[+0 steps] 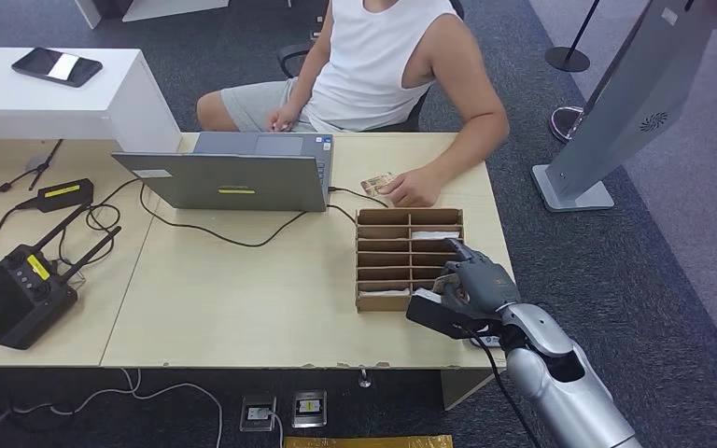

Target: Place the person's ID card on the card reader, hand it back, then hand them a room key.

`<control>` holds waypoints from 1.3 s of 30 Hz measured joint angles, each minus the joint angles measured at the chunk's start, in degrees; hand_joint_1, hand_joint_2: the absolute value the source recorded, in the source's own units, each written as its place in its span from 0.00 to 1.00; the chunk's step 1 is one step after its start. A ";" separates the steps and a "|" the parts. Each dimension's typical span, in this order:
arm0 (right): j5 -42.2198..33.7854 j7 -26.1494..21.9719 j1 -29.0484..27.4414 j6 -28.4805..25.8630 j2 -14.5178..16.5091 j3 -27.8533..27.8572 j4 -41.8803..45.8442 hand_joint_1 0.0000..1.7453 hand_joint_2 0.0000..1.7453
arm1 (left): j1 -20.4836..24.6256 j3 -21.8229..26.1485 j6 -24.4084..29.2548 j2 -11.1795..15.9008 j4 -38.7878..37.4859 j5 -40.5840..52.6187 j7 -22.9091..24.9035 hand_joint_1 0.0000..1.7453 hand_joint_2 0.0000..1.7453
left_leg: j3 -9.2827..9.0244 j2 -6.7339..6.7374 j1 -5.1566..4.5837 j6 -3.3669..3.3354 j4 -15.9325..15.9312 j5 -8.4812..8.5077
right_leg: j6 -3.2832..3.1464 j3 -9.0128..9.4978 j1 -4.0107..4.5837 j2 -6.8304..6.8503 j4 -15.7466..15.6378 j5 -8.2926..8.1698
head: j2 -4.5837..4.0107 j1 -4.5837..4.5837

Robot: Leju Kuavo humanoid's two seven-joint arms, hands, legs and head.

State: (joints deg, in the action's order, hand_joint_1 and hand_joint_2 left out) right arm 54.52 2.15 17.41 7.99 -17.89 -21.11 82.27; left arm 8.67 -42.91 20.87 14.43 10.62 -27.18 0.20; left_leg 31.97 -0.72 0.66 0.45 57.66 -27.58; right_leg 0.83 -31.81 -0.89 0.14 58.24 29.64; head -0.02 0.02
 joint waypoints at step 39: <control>-1.36 -10.04 27.08 -18.81 4.61 2.47 -20.91 0.53 1.00 | 0.04 -1.39 0.09 -0.31 0.00 0.14 -1.05 0.00 1.00 | 0.07 -0.05 0.00 0.02 0.01 0.03 | 0.01 -0.01 0.00 0.06 0.03 -0.02 | 0.00 -0.01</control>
State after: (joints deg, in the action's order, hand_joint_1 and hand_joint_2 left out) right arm 53.17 -7.89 44.49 -10.82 -13.28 -18.64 61.36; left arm 8.71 -44.30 20.96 14.11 10.62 -27.05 -0.86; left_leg 32.04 -0.77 0.66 0.47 57.67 -27.55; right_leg 0.84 -31.82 -0.89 0.19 58.28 29.61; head -0.02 0.02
